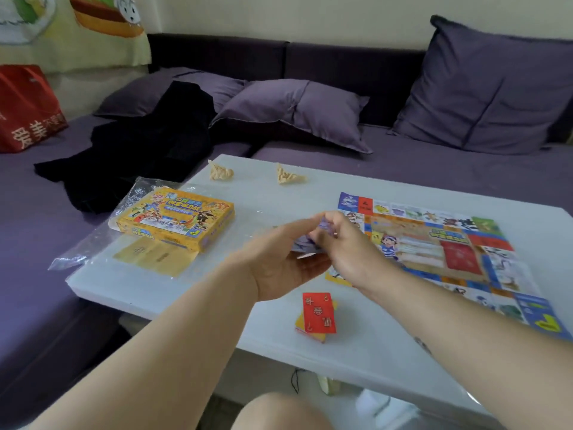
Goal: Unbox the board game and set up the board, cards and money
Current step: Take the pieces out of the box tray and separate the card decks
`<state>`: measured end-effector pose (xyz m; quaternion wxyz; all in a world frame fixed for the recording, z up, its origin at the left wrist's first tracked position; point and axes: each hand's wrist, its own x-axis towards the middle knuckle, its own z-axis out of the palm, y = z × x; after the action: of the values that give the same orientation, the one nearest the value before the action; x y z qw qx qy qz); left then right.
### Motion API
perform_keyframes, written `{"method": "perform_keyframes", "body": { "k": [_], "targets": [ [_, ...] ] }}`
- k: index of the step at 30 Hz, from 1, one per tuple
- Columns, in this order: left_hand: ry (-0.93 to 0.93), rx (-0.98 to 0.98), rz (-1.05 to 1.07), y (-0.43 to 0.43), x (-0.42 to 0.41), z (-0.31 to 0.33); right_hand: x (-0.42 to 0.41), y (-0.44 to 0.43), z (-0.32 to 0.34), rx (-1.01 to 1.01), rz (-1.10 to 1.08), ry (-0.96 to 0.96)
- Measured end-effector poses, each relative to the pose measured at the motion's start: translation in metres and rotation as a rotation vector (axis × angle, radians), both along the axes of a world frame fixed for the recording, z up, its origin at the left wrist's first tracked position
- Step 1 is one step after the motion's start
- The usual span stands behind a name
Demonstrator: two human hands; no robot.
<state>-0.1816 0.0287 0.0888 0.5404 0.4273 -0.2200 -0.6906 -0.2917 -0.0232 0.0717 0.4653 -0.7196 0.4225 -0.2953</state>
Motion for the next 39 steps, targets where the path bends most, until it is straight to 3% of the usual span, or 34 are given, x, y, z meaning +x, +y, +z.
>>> {"method": "perform_keyframes", "body": {
  "k": [2, 6, 9, 12, 15, 19, 25, 28, 30, 33, 35, 39],
  "targets": [
    [-0.143, -0.020, -0.009, -0.004, -0.024, -0.001, -0.022, 0.005, 0.001, 0.037, -0.002, -0.054],
    [-0.601, -0.144, -0.026, -0.010, -0.073, -0.014, -0.082, 0.016, 0.000, 0.190, -0.031, -0.219],
    [-0.854, -0.251, -0.068, -0.011, -0.103, -0.040, -0.130, 0.020, -0.009, 0.047, -0.050, 0.012],
    [-0.883, -0.317, -0.173, -0.005, -0.126, -0.065, -0.158, 0.030, -0.032, -0.123, -0.080, 0.248],
    [-1.229, -0.344, -0.269, 0.001, -0.139, -0.085, -0.173, 0.042, -0.062, -0.232, -0.093, 0.331],
    [-1.457, -0.420, -0.313, 0.007, -0.150, -0.101, -0.190, 0.042, -0.087, -0.467, -0.101, 0.573],
    [-1.956, -0.467, -0.317, 0.014, -0.155, -0.111, -0.192, 0.042, -0.093, -0.530, -0.030, 0.793],
    [-2.018, -0.410, -0.370, 0.014, -0.157, -0.107, -0.189, 0.035, -0.093, -0.511, -0.009, 0.764],
    [-1.997, -0.350, -0.408, 0.011, -0.157, -0.099, -0.185, 0.032, -0.086, -0.389, -0.018, 0.593],
    [-1.655, -0.179, -0.413, 0.007, -0.148, -0.084, -0.173, 0.028, -0.067, -0.098, -0.123, 0.238],
    [-1.454, -0.078, -0.420, 0.008, -0.137, -0.071, -0.165, 0.023, -0.056, -0.002, -0.115, 0.179],
    [-1.662, -0.042, -0.505, 0.016, -0.097, -0.045, -0.136, 0.013, -0.040, 0.152, 0.088, 0.282]
  ]
}}
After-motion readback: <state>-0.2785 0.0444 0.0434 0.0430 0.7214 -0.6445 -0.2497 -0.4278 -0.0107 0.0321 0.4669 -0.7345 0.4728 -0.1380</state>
